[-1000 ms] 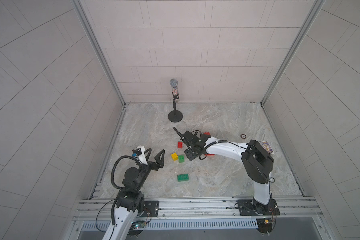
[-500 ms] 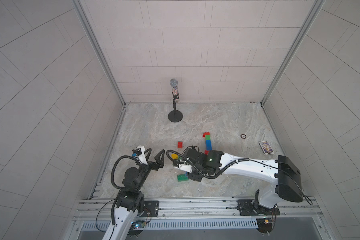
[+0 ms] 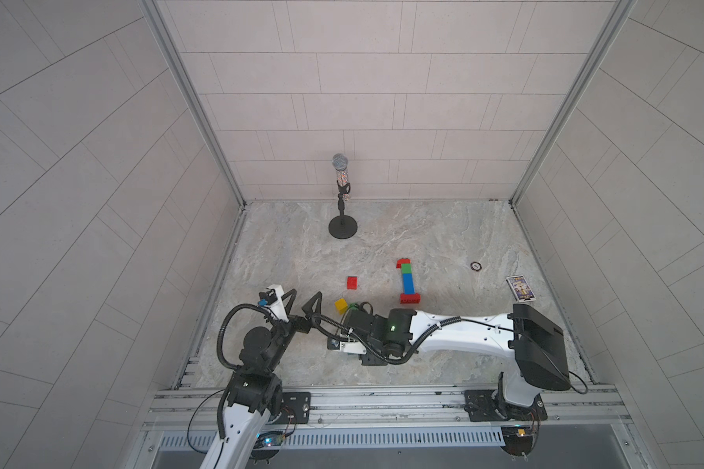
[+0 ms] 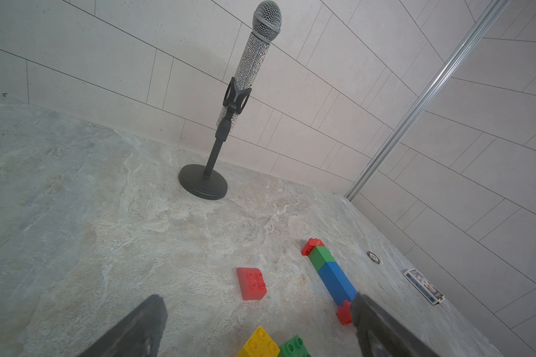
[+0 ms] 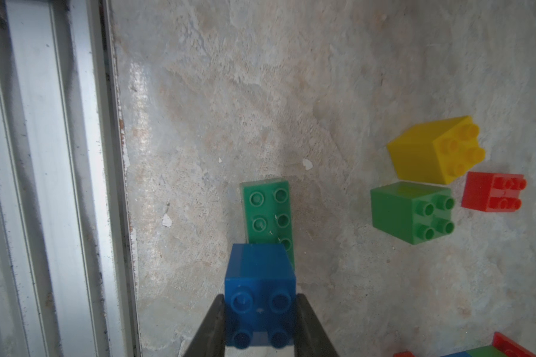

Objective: Assemble the number 1 with lego
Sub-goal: Assemble the lego brick with the lego brick.

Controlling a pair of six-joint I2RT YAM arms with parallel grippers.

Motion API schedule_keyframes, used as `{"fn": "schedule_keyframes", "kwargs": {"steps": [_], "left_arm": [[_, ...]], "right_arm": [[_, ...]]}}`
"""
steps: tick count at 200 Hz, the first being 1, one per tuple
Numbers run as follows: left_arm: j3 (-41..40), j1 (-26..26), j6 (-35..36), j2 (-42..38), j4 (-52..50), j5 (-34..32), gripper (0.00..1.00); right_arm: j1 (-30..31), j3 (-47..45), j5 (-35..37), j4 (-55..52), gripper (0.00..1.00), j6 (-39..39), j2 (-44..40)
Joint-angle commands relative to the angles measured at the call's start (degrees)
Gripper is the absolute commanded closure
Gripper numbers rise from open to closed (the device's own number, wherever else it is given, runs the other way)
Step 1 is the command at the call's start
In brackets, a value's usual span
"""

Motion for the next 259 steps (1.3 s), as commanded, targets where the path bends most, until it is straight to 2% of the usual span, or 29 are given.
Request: {"fn": "schedule_keyframes", "kwargs": {"steps": [1,67,104,135,259], "left_arm": [[-1.2,0.1,-0.28,-0.13,0.33,-0.27,0.0],[-1.13,0.1,-0.35,-0.1,0.31,-0.26,0.0],[-1.21,0.05,-0.32,-0.1,0.4,-0.16,0.0],[-1.22,0.1,-0.28,-0.1,0.34,-0.15,0.0],[-1.17,0.1,-0.34,-0.1,0.38,-0.18,0.0]], "right_arm": [[0.47,0.82,1.05,1.22,1.0,-2.79,-0.97],[0.35,2.05,0.12,1.22,1.0,-5.76,1.7],[-1.25,2.14,-5.16,1.24,1.0,-5.98,2.94],[-2.47,2.36,-6.82,0.52,1.0,-7.03,3.86],[-4.35,3.75,-6.29,-2.54,1.0,-10.91,6.5]]}}
